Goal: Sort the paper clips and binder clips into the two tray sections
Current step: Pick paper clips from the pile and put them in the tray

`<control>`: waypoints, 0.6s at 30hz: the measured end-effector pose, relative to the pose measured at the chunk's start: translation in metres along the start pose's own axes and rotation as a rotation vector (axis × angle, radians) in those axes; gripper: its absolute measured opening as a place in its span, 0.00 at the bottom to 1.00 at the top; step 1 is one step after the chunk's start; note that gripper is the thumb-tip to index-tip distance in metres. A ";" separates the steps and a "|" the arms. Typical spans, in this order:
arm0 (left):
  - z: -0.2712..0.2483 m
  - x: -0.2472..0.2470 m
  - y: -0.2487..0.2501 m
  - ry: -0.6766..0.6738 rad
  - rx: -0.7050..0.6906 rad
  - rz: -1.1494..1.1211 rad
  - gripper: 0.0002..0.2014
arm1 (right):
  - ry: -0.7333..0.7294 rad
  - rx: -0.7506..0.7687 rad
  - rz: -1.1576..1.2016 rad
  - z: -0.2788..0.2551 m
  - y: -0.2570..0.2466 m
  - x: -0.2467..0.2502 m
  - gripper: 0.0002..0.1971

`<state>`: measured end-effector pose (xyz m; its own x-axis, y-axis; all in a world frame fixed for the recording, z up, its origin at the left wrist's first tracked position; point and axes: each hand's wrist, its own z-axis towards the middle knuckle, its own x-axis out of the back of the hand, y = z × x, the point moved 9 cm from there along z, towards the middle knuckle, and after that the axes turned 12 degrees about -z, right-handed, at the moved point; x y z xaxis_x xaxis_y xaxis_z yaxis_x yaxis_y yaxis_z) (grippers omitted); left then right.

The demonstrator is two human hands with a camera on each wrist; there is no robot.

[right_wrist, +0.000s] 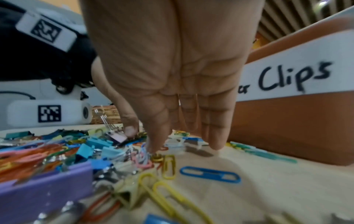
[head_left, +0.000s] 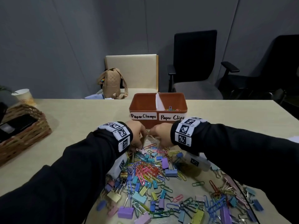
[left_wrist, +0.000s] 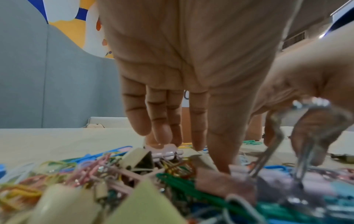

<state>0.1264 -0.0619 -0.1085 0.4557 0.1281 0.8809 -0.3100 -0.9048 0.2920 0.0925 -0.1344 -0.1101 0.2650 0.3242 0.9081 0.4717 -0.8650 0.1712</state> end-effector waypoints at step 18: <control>0.003 -0.006 0.012 0.044 -0.089 0.133 0.19 | 0.064 0.064 -0.041 -0.013 -0.015 -0.005 0.15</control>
<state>0.1227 -0.0750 -0.1110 0.3693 0.0290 0.9289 -0.4392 -0.8754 0.2019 0.0733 -0.1277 -0.1127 0.1912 0.3318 0.9238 0.5345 -0.8246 0.1855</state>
